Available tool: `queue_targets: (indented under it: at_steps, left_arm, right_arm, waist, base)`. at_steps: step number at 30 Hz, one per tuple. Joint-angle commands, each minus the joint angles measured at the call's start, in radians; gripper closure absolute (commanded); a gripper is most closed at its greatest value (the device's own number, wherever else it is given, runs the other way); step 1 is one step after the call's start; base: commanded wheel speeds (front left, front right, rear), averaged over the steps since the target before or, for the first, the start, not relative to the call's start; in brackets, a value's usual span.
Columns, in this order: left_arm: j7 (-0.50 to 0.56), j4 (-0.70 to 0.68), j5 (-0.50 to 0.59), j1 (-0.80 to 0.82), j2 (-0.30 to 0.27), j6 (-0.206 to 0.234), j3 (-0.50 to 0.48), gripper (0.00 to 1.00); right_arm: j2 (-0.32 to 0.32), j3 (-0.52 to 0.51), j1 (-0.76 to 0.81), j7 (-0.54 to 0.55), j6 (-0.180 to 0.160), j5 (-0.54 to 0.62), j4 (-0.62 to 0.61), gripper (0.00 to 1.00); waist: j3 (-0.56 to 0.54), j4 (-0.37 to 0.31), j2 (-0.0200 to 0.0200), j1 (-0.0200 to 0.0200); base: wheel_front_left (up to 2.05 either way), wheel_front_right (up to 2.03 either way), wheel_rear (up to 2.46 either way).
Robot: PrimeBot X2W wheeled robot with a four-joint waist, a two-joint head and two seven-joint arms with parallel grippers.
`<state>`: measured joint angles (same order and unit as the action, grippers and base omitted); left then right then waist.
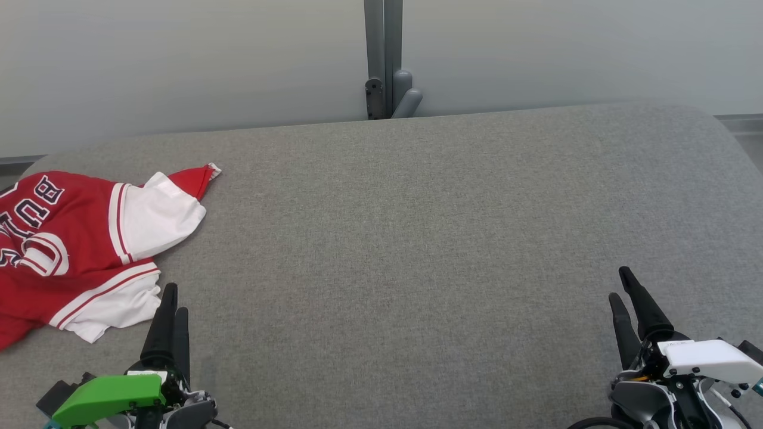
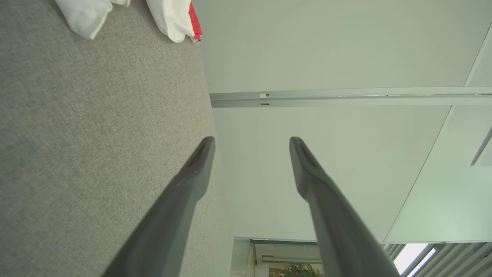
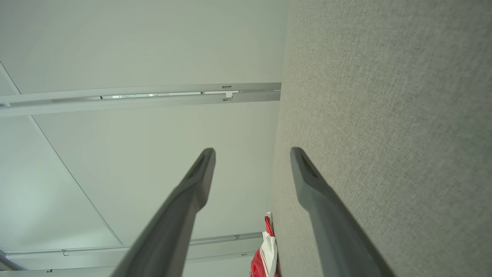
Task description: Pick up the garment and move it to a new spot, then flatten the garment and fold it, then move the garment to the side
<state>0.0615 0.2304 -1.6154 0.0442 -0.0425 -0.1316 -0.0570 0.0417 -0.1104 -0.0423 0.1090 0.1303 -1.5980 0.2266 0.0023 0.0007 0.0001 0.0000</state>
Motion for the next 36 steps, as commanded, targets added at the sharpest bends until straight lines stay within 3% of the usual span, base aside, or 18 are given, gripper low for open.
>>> queue_targets:
  at_steps: [1, 6, 12, 23, 36]
  left_arm:
    - [-0.008, -0.019, 0.010, 0.011, -0.004, 0.000, 0.007, 0.00]
    - [-0.033, -0.015, 0.053, 0.010, -0.010, 0.002, 0.032, 0.00]
    - [-0.059, -0.015, 0.160, 0.009, -0.014, 0.012, 0.046, 0.00]
    - [-0.105, -0.028, 0.482, 0.000, -0.019, 0.027, 0.071, 0.00]
    - [-0.146, -0.014, 0.720, -0.014, -0.017, 0.030, 0.089, 0.00]
  right_arm:
    - [0.009, 0.007, -0.004, -0.011, 0.000, 0.011, -0.024, 0.00]
    - [0.023, 0.027, 0.005, -0.040, 0.000, 0.079, -0.036, 0.00]
    - [0.025, 0.026, 0.011, -0.070, 0.000, 0.237, -0.066, 0.00]
    - [0.020, 0.038, 0.032, -0.122, 0.000, 0.597, -0.128, 0.00]
    - [0.038, 0.071, 0.047, -0.168, 0.000, 0.817, -0.117, 0.00]
  waist:
    - [0.000, 0.000, -0.0001, 0.0000]
    - [0.000, 0.001, -0.0001, 0.0000]
    - [-0.001, 0.002, -0.0001, 0.0000]
    - [-0.003, 0.003, -0.0001, 0.0000]
    - [-0.005, 0.005, -0.0001, 0.0000]
  base:
    - [0.00, 0.00, 0.00]
    - [0.00, 0.00, 0.00]
    - [0.00, 0.00, 0.00]
    - [0.00, 0.00, 0.00]
    - [0.00, 0.00, 0.00]
